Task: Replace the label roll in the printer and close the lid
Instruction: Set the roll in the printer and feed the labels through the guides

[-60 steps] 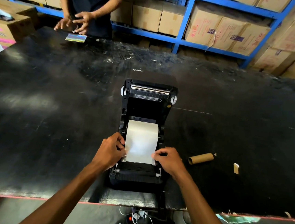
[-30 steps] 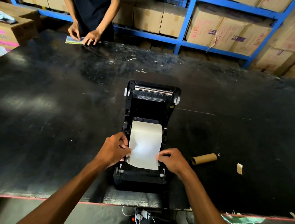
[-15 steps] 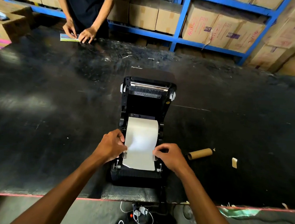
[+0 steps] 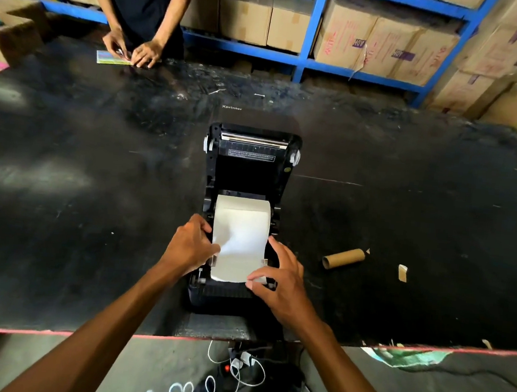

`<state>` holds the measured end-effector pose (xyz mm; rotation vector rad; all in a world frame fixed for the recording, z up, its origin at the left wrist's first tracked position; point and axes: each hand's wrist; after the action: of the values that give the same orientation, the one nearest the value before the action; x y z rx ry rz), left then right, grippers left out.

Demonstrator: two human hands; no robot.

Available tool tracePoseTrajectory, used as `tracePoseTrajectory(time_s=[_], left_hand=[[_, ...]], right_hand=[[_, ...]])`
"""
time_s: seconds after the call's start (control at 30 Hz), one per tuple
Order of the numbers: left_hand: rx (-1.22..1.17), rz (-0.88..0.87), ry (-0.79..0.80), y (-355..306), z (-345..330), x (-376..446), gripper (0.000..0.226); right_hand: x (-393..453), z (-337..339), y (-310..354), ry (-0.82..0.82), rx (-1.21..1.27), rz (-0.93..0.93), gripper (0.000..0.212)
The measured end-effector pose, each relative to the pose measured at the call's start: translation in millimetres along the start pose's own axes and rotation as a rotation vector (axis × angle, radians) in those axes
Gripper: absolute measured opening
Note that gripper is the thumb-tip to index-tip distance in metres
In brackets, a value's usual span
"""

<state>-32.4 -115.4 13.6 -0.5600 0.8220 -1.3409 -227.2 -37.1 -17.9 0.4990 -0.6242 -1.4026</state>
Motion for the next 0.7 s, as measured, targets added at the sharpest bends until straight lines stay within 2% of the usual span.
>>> tracePoseTrajectory(time_s=[0.1, 0.13, 0.2, 0.27, 0.37, 0.43, 0.7], left_hand=[[0.023, -0.164, -0.19, 10, 1, -11, 0.021], [0.034, -0.255, -0.199, 12, 2, -17, 0.019], [0.09, -0.44, -0.033, 14, 3, -30, 0.025], [0.246, -0.563, 0.134, 17, 1, -40, 0.031], [0.431, -0.752, 0.07, 22, -1, -43, 0.017], [0.433, -0.777, 0.047, 23, 1, -45, 0.011], [0.43, -0.751, 0.044, 29, 1, -76, 0.018]], right_hand=[[-1, -3, -2, -0.073, 0.037, 0.022, 0.023], [-1, -3, -1, -0.094, 0.046, 0.031, 0.023], [-2, -3, 1, -0.114, 0.054, 0.037, 0.015], [-4, -4, 2, -0.13, 0.059, 0.039, 0.01], [-8, -5, 3, -0.141, 0.049, 0.043, 0.012], [-12, -3, 1, -0.14, 0.052, 0.058, 0.014], [-35, 2, 1, -0.125, -0.011, 0.205, 0.021]])
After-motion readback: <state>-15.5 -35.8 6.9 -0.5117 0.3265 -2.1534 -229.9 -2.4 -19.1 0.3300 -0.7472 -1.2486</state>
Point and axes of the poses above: each hand's wrist, its own x-axis towards the middle knuckle, its own z-axis out of the back of the hand, y = z × x, and after that the axes turned 3 degrees about -y, right-handed
